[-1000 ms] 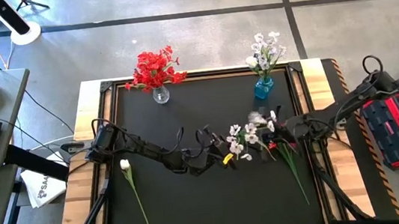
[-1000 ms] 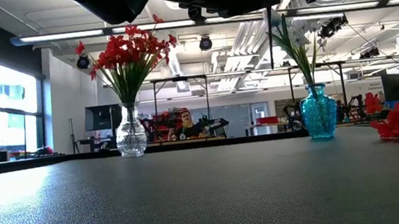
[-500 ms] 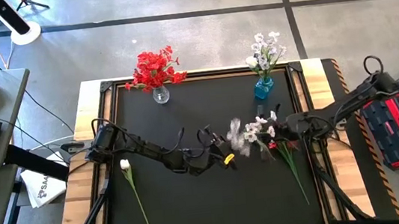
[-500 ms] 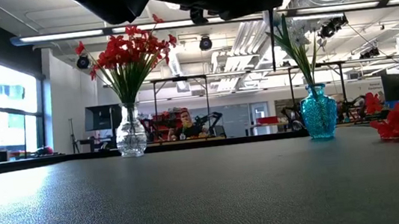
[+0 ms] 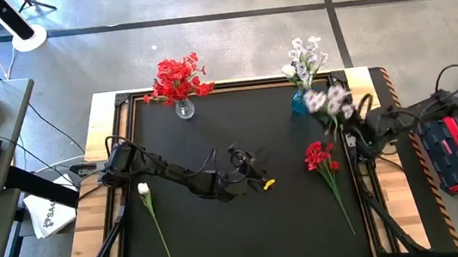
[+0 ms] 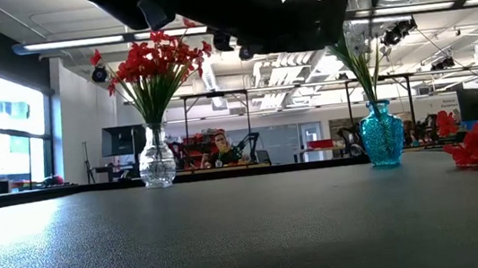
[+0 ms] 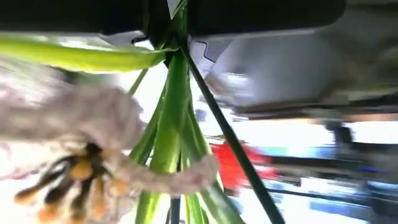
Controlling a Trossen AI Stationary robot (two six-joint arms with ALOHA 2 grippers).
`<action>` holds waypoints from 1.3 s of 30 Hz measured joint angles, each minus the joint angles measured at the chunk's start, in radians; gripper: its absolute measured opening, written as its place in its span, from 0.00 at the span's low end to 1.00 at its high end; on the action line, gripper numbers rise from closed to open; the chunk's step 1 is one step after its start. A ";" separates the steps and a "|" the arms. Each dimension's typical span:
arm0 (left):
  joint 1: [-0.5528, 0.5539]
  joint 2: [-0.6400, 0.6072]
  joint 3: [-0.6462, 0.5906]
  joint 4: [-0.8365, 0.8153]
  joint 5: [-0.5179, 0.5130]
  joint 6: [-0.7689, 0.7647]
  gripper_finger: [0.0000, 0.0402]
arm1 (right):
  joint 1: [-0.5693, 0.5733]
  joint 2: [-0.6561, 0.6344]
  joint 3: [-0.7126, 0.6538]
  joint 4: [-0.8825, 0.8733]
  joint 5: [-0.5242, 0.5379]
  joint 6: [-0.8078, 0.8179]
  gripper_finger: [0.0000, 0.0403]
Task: Sort flowers into vase by color
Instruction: Put the white flowers into the blue vase
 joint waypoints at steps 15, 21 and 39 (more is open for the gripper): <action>0.015 0.000 0.000 -0.004 0.098 -0.036 0.31 | -0.361 -0.083 -0.001 -0.052 0.042 -0.015 0.00; 0.015 0.000 0.000 -0.003 0.131 -0.036 0.31 | -0.560 -0.001 -0.002 0.002 -0.159 -0.004 0.00; 0.014 0.000 -0.001 -0.026 0.131 -0.062 0.31 | -0.879 0.169 -0.002 -0.065 -0.361 0.090 0.00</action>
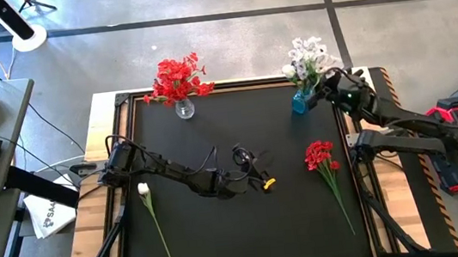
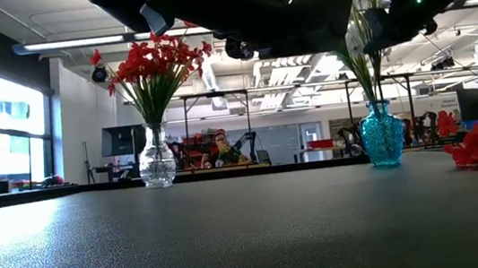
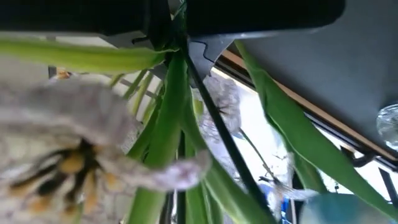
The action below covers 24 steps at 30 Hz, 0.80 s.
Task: Sort flowers into vase by color
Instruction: Put the white flowers into the blue vase
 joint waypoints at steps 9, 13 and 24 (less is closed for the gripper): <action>0.000 -0.002 0.000 0.000 0.000 -0.020 0.31 | -0.016 0.000 0.000 -0.073 -0.021 0.065 0.02; 0.000 -0.002 0.000 0.000 0.000 -0.024 0.31 | -0.016 -0.001 0.000 -0.094 -0.023 0.065 0.13; 0.002 -0.002 0.000 0.000 0.000 -0.024 0.31 | -0.005 -0.001 0.062 -0.202 -0.026 0.100 0.51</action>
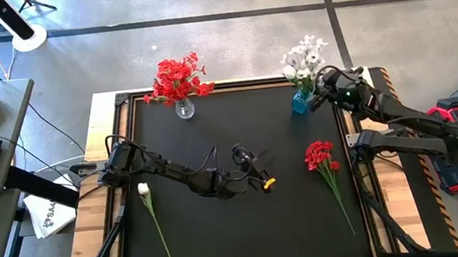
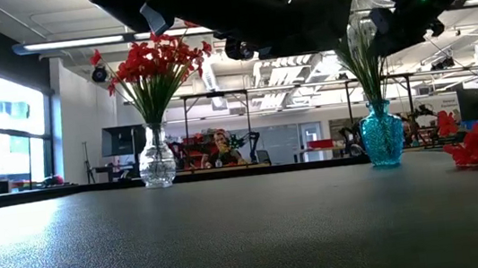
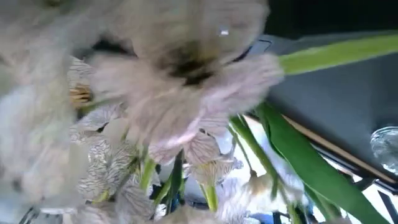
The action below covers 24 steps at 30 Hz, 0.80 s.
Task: Sort flowers into vase by color
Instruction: Put the white flowers into the blue vase, then put the red flowers into the transparent vase
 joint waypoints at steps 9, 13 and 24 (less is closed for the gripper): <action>0.000 0.000 0.000 0.000 0.000 0.000 0.31 | 0.092 0.000 0.155 -0.246 -0.114 0.172 0.52; 0.000 0.000 0.000 0.000 0.000 0.000 0.31 | 0.172 0.000 0.208 -0.332 -0.097 0.225 0.49; 0.005 0.000 0.000 0.000 0.000 0.000 0.31 | 0.425 0.026 0.341 -0.434 -0.057 0.254 0.42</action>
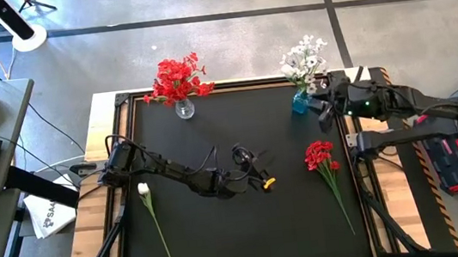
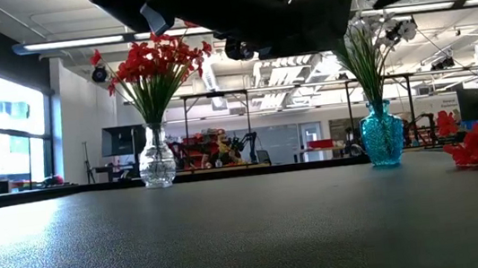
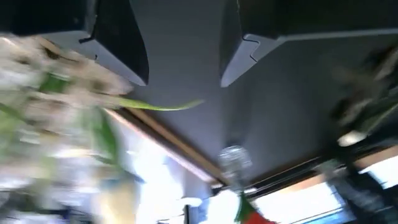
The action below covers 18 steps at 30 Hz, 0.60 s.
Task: Sort flowers into vase by color
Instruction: Put the red flowers into the transparent vase
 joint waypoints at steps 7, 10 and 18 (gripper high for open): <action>0.002 0.000 0.000 -0.085 -0.009 -0.049 0.31 | 0.207 0.105 -0.039 0.048 -0.079 -0.036 0.39; -0.001 0.000 0.000 -0.209 -0.031 -0.098 0.31 | 0.278 0.179 -0.073 0.060 -0.078 -0.029 0.39; -0.022 -0.018 -0.022 -0.779 0.060 -0.330 0.31 | 0.299 0.426 -0.128 0.395 -0.123 -0.232 0.39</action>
